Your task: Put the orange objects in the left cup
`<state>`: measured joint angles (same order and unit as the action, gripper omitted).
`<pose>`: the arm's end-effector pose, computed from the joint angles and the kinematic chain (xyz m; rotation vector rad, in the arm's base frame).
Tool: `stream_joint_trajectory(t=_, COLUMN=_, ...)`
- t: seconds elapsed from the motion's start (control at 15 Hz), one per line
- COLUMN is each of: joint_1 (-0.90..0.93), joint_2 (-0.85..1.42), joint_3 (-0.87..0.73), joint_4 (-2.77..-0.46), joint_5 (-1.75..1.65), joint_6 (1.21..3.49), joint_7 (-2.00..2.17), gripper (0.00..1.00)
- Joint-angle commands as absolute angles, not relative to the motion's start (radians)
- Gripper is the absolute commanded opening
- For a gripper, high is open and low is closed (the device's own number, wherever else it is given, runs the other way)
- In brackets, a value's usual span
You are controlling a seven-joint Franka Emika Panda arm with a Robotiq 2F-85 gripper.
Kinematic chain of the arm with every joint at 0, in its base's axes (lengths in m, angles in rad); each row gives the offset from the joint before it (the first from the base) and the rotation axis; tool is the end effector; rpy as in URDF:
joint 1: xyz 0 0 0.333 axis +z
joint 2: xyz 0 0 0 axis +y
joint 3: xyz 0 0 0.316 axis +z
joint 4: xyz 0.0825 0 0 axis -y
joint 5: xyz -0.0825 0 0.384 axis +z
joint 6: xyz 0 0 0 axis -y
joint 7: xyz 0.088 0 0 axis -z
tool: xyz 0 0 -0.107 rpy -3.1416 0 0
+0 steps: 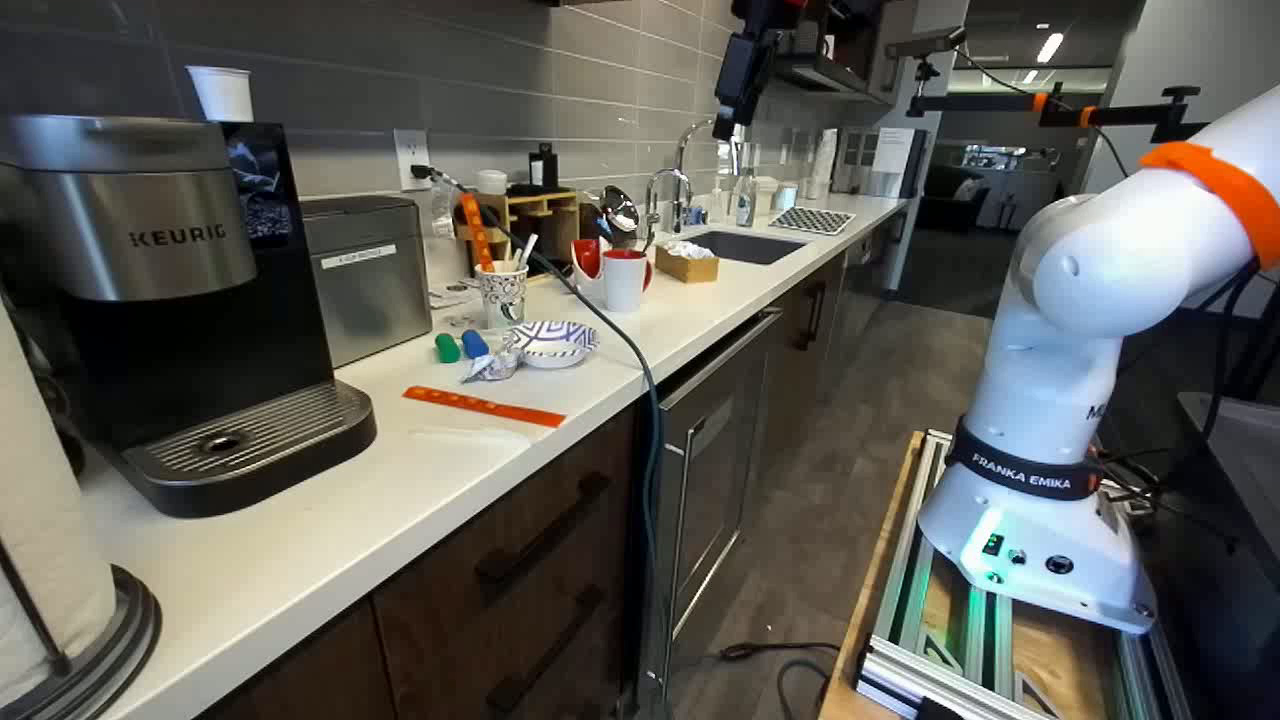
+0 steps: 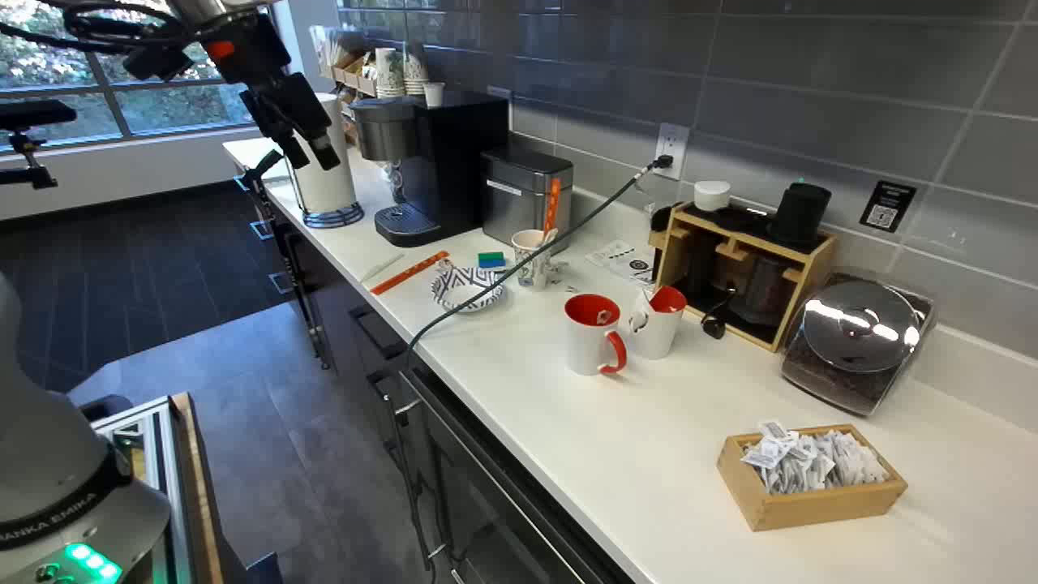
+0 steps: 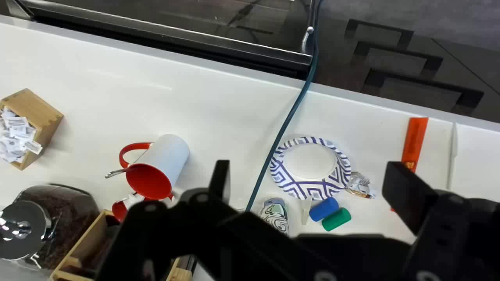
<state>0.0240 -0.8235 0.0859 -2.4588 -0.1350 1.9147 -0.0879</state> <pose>0.3258 0.0334 0.5874 2.9025 0.3015 0.4063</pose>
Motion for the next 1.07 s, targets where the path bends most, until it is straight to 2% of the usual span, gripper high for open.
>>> stream_joint_trajectory(t=0.0, joint_1=0.039, joint_2=-0.822, joint_3=0.076, joint_4=-2.456, joint_5=-0.145, joint_6=1.911, joint_7=-0.079, gripper=1.00)
stream_joint_trajectory(t=0.53, joint_1=0.039, joint_2=-0.822, joint_3=0.076, joint_4=-2.456, joint_5=-0.145, joint_6=1.911, joint_7=-0.079, gripper=1.00)
stream_joint_trajectory(t=1.0, joint_1=0.211, joint_2=-0.759, joint_3=0.186, joint_4=-2.567, joint_5=-0.021, joint_6=1.954, joint_7=-0.055, gripper=1.00)
